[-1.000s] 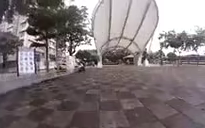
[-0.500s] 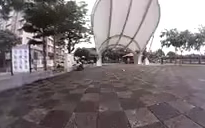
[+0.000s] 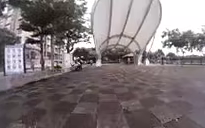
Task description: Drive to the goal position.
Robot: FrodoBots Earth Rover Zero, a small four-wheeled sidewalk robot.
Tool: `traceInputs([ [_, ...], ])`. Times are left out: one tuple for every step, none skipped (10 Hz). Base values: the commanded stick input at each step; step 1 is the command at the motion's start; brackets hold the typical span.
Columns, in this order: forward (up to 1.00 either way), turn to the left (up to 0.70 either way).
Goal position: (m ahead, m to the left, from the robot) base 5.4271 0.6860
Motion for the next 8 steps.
traceInputs([
  [1.00, 0.00],
  [1.00, 0.00],
  [1.00, -0.09],
  [1.00, -0.22],
  [1.00, -0.36],
  [1.00, -0.29],
  [1.00, -0.08],
  [1.00, 0.00],
])
